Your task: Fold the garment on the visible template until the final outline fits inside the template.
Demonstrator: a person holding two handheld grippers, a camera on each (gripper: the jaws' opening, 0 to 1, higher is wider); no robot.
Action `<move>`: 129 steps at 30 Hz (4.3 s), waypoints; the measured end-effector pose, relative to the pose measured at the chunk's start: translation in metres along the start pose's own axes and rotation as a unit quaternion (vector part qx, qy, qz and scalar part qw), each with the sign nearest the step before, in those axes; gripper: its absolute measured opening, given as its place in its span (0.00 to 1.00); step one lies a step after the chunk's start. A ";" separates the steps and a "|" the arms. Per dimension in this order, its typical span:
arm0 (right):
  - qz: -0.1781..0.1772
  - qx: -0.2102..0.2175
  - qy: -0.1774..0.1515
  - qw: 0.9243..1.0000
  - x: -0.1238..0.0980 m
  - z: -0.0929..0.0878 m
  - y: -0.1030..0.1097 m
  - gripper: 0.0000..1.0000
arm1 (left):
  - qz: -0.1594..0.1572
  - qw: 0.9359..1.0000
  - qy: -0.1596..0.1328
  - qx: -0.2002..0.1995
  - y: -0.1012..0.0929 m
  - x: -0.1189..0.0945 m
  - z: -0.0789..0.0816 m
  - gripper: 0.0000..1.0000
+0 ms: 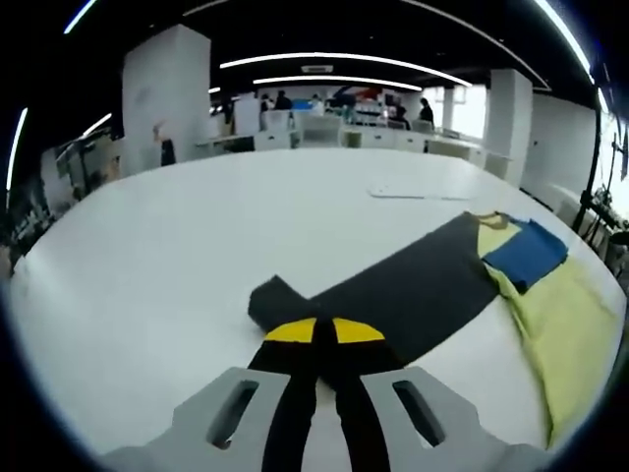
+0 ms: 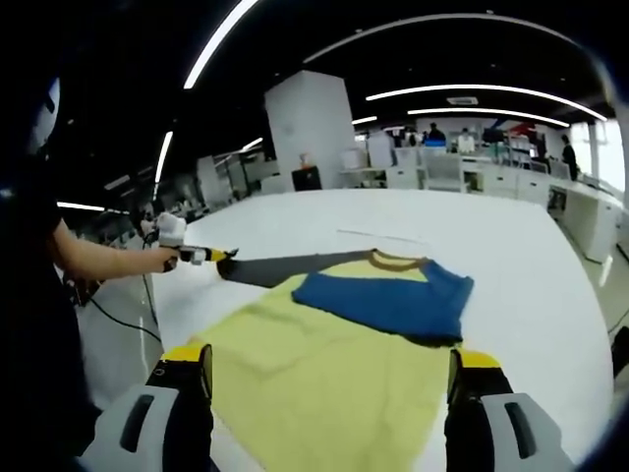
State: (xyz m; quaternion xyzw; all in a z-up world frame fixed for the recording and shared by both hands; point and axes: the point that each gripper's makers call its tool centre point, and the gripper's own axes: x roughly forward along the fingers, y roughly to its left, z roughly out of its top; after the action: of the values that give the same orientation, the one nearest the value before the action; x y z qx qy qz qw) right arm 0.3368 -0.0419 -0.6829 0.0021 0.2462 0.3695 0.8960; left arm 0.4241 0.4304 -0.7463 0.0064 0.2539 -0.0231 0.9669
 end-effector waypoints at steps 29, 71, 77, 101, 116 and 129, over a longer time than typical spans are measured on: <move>0.005 0.004 0.003 1.000 0.001 -0.011 0.010 0.99 | -0.072 0.997 -0.031 0.025 -0.062 0.011 0.048 0.01; 0.012 0.010 0.013 1.000 -0.003 -0.022 0.007 0.99 | -0.192 0.978 -0.067 0.035 -0.204 0.043 0.112 0.00; 0.013 0.013 0.017 1.000 -0.002 -0.025 0.009 0.99 | -0.211 0.974 -0.077 0.026 -0.229 0.046 0.123 0.00; 0.014 0.020 0.020 1.000 -0.007 -0.032 0.009 0.99 | -0.286 0.955 -0.078 0.029 -0.325 0.059 0.137 0.00; 0.009 0.031 0.019 0.999 -0.009 -0.037 0.007 0.99 | -0.313 0.947 -0.077 0.019 -0.379 0.069 0.144 0.00; 0.004 0.034 0.022 0.999 -0.011 -0.039 0.005 0.99 | -0.327 0.941 -0.072 0.054 -0.414 0.071 0.140 0.00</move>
State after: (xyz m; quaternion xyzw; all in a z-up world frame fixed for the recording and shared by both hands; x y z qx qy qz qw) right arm 0.3098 -0.0530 -0.7111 0.0258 0.2782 0.3640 0.8885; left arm 0.5347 0.0103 -0.6591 -0.0267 0.1700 -0.3519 0.9201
